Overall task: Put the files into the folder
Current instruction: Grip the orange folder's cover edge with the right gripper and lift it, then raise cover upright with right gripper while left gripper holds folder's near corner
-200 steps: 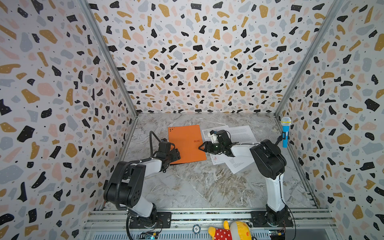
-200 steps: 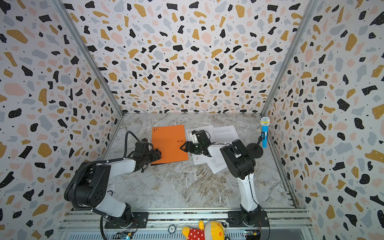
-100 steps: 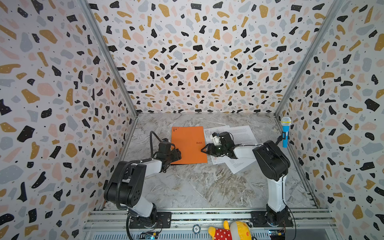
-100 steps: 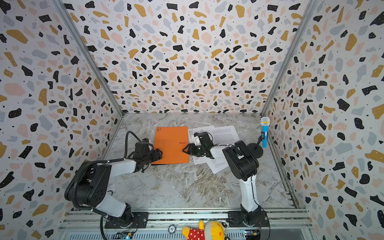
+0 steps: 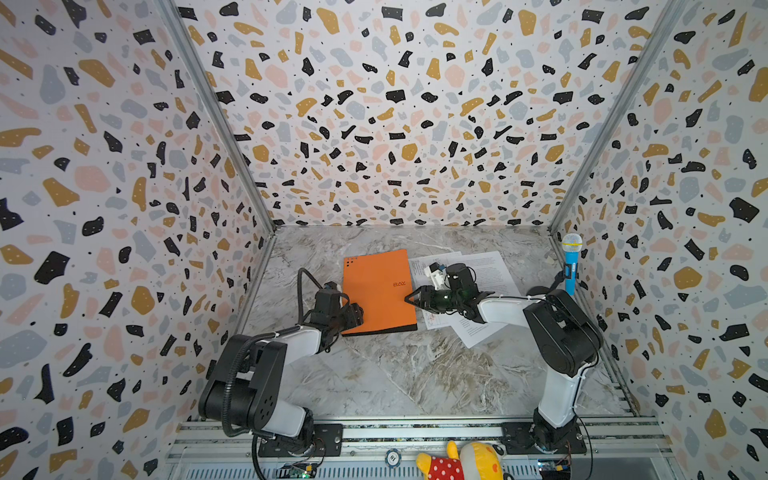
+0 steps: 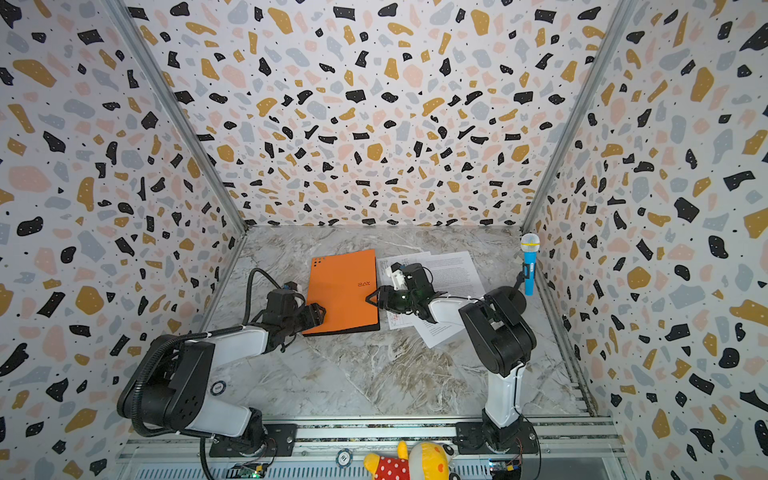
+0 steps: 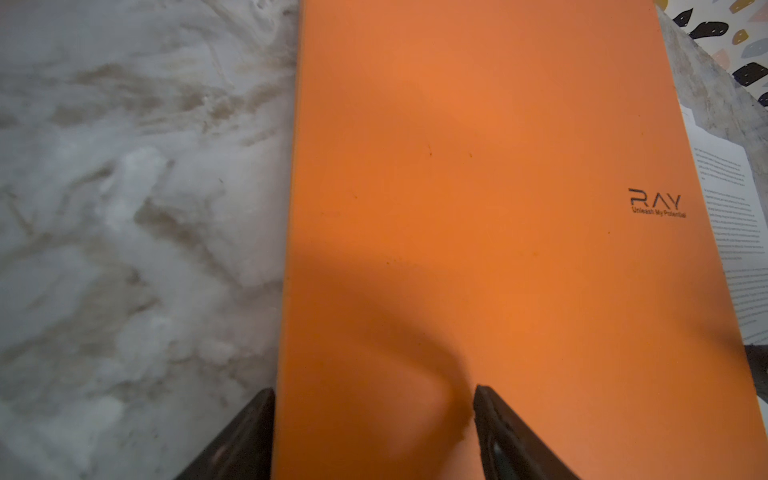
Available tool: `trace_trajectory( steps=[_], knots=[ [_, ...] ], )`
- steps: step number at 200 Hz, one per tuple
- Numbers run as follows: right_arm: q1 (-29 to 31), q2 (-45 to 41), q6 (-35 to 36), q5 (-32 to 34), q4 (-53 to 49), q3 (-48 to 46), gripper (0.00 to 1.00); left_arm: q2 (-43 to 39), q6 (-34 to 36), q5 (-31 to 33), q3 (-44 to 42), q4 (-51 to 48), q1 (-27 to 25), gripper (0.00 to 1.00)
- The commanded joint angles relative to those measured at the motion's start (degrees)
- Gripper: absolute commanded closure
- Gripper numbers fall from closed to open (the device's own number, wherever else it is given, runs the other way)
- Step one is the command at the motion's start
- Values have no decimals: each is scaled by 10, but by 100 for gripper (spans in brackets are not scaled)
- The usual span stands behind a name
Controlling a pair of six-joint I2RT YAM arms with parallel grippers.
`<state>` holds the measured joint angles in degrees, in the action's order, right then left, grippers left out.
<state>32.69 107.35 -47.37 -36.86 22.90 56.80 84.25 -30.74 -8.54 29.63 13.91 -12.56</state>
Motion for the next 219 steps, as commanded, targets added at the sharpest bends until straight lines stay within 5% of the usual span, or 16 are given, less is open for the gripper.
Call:
trace_trajectory(
  steps=[1, 93, 176, 192, 204, 219],
  knots=[
    [6, -33, -20, -32, 32, -12, 45, -19, -13, -42, -9, 37, -10, 27],
    [6, -48, -72, -48, 92, -57, 63, -73, -37, -60, -55, 78, -10, 25],
    [29, -83, -48, 10, 23, -39, 97, -129, -19, -4, -58, 17, -9, 22],
    [35, -88, -48, 26, 8, -32, 100, -184, -17, 14, -65, -3, -10, 18],
    [38, -91, -49, 38, 1, -27, 100, -238, -11, 22, -73, -21, -14, 0],
    [42, -90, -56, 46, -4, -22, 100, -308, 4, 41, -84, -45, -34, 0]
  ],
)
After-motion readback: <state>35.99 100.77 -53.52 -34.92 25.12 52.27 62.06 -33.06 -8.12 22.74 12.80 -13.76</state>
